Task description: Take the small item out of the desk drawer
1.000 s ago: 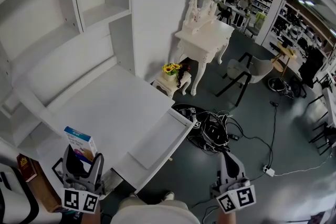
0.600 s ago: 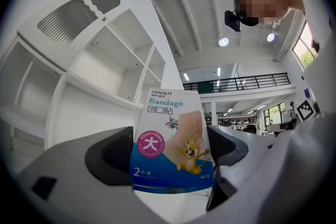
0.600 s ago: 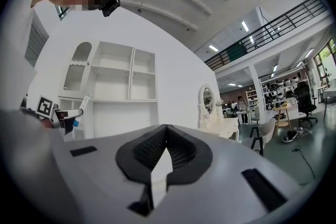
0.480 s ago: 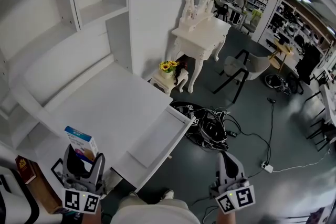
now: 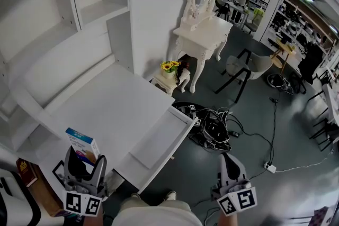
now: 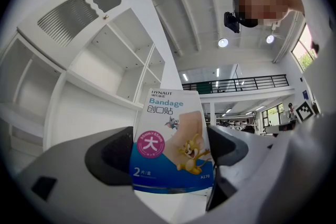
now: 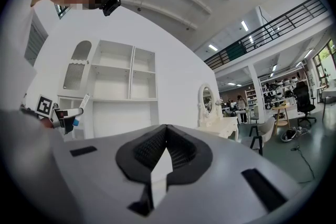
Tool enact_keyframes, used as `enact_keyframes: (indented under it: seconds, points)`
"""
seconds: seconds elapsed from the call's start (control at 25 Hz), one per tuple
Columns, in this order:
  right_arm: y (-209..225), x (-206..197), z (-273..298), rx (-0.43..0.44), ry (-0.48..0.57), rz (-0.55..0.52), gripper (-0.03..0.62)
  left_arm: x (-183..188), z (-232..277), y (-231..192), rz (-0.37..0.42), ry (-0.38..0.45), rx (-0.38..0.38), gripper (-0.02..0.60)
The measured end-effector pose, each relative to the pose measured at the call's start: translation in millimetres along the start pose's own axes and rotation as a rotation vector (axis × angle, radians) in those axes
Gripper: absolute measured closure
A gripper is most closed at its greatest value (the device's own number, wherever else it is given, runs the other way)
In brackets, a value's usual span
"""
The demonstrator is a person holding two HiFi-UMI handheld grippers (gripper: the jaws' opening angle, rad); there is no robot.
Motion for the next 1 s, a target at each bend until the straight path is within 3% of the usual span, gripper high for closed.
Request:
enact_keyframes:
  seconds: [1.0]
  points:
    - [-6.7, -0.3, 3.5, -0.006, 0.001, -0.013, 0.586, -2.6, 2.1, -3.0, -0.003, -0.002, -0.016, 0.138]
Point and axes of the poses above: the fingertips, and each gripper's own axes: z forward along the fingers, y to its right, x out of its top, the point moved 10 cm from there along -z, backward along the fingers, and after that the axes turned 2 degrees about -x, right-handed, at the moved point
